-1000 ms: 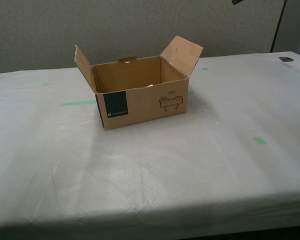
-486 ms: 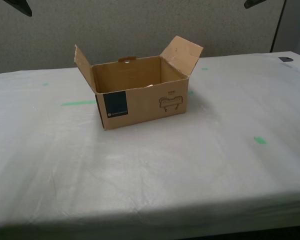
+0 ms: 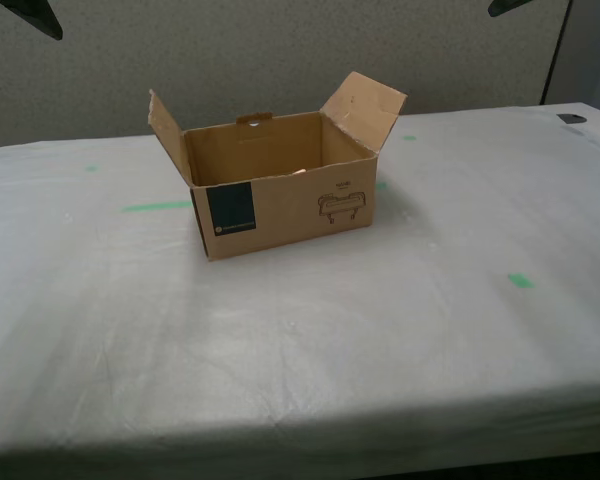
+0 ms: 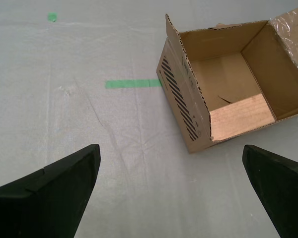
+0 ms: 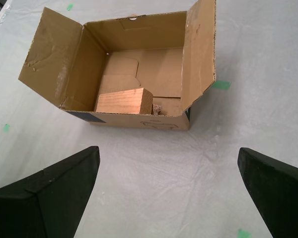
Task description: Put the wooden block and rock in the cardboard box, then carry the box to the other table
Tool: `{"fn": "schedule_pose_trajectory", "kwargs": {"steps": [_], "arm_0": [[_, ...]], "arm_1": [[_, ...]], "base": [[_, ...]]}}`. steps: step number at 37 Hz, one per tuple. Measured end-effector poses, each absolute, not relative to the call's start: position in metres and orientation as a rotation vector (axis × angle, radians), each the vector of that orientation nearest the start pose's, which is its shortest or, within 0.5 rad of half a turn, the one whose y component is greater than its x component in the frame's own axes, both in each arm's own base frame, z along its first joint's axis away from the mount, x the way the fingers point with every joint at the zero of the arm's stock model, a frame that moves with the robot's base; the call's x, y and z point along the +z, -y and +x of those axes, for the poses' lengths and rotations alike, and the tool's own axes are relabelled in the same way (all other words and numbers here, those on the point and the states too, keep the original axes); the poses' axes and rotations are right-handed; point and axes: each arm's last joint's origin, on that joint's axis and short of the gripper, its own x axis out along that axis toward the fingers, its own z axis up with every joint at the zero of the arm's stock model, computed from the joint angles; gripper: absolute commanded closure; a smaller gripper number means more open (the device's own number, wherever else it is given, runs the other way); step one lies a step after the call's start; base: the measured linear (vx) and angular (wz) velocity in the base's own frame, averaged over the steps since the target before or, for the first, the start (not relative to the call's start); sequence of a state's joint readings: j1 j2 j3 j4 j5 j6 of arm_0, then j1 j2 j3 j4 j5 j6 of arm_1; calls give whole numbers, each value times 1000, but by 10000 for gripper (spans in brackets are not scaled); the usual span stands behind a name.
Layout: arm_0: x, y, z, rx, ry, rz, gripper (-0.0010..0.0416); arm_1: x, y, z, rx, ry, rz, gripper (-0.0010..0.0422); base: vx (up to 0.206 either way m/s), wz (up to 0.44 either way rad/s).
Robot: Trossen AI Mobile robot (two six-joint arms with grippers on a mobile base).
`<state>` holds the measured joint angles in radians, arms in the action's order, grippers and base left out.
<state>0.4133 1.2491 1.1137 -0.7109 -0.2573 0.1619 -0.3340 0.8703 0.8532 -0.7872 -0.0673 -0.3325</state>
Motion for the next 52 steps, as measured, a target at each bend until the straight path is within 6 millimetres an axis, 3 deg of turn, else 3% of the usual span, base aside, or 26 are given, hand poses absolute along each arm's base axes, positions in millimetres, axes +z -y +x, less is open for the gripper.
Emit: {"fn": "schedule_pose_trajectory", "kwargs": {"steps": [52], "arm_0": [[309, -107, 227, 558, -908, 79, 18]], "arm_1": [[292, 52, 154, -118, -821, -153, 21]], "base": [[0, 0]]}}
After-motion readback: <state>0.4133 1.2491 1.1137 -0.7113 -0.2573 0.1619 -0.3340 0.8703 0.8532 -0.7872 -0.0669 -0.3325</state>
